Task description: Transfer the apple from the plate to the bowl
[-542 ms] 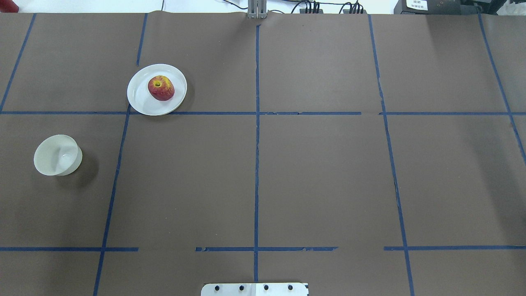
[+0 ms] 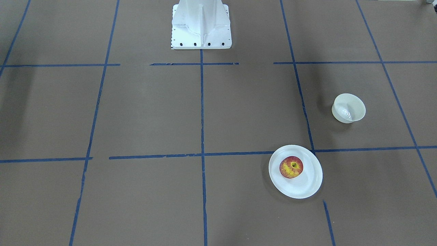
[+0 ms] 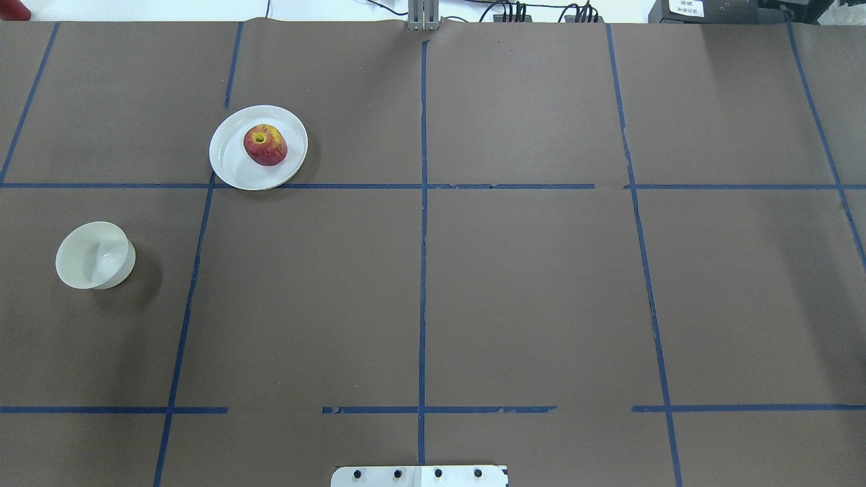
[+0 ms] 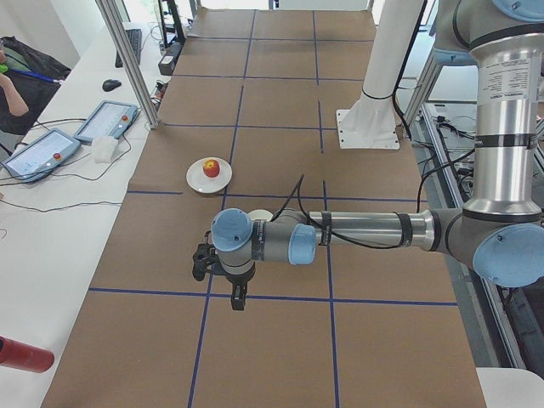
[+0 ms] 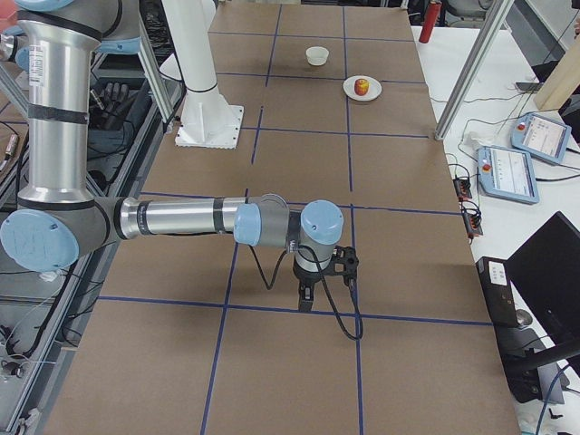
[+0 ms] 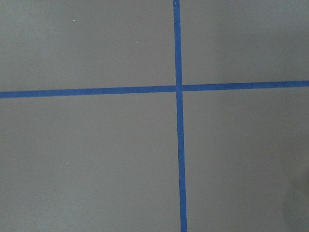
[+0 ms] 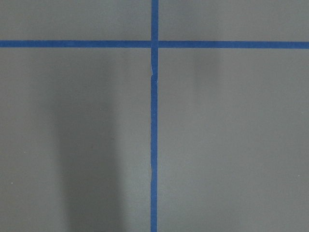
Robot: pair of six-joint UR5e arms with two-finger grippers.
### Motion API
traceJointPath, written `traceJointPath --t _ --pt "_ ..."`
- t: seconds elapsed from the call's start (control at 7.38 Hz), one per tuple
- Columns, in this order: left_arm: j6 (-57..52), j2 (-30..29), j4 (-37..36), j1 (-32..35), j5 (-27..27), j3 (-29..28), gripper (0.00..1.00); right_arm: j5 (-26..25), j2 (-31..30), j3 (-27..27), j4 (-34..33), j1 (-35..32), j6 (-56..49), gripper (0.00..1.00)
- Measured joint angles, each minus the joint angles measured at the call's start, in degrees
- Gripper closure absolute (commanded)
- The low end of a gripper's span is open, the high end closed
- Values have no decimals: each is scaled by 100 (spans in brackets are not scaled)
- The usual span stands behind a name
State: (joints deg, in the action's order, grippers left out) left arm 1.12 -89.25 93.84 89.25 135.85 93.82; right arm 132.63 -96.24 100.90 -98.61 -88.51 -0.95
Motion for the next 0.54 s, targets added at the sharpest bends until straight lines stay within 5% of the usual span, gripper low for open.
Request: traceJointPath --t 0.54 --pt "1061 -818 -93 -1113 -74 636 0 0 0 -2 0 0 3 0"
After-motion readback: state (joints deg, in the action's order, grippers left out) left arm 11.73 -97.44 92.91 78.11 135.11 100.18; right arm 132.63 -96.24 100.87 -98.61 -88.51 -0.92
